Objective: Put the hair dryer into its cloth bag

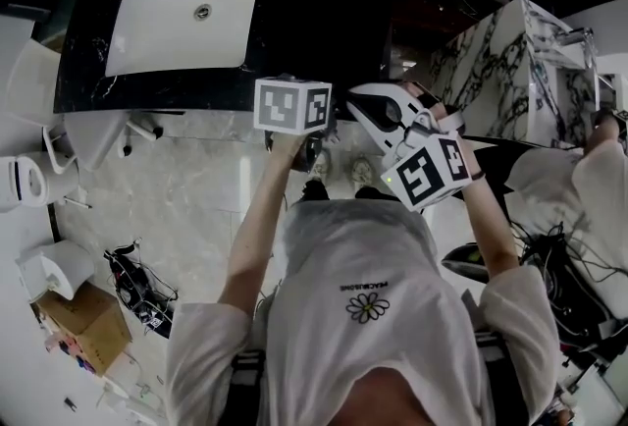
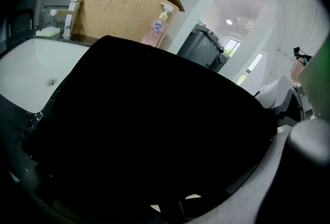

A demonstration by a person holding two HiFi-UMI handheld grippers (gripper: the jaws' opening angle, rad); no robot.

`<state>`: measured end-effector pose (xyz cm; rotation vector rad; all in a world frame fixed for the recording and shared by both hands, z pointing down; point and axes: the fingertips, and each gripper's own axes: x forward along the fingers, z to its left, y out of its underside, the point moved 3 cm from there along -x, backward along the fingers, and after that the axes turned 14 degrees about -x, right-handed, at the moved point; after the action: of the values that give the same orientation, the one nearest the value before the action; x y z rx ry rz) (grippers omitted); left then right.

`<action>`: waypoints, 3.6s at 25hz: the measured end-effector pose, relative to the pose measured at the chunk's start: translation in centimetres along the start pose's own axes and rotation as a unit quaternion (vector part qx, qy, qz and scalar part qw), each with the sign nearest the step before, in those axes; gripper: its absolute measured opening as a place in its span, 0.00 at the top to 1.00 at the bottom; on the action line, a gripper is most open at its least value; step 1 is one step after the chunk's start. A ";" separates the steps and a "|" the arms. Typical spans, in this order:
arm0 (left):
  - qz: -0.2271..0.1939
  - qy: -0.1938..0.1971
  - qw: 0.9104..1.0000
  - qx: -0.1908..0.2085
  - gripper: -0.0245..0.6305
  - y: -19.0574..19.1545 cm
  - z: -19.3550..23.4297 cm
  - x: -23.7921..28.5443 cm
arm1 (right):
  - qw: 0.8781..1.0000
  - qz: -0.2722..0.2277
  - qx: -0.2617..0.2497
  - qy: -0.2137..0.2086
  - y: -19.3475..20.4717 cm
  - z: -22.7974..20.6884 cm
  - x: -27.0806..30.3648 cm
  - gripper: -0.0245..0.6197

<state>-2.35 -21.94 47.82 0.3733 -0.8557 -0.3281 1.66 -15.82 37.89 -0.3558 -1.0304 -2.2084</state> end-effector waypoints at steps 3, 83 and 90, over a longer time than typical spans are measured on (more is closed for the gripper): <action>-0.007 -0.046 0.998 0.036 0.40 0.4 -0.1 0.2 | 1.000 0.004 -0.003 0.003 -0.1 0.1 0.0 0.93; -0.092 -0.104 0.987 0.078 0.70 -1.6 1.5 -2.7 | 0.882 0.151 0.434 0.101 9.2 4.9 1.2 0.94; -0.102 -0.123 0.983 0.092 0.71 -3.0 2.7 -1.6 | 0.903 0.137 0.400 0.076 8.4 4.3 -0.9 0.94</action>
<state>-5.78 -24.40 47.06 0.6033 -1.0979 -0.4931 7.83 -16.08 45.03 0.0502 -1.5737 -1.3791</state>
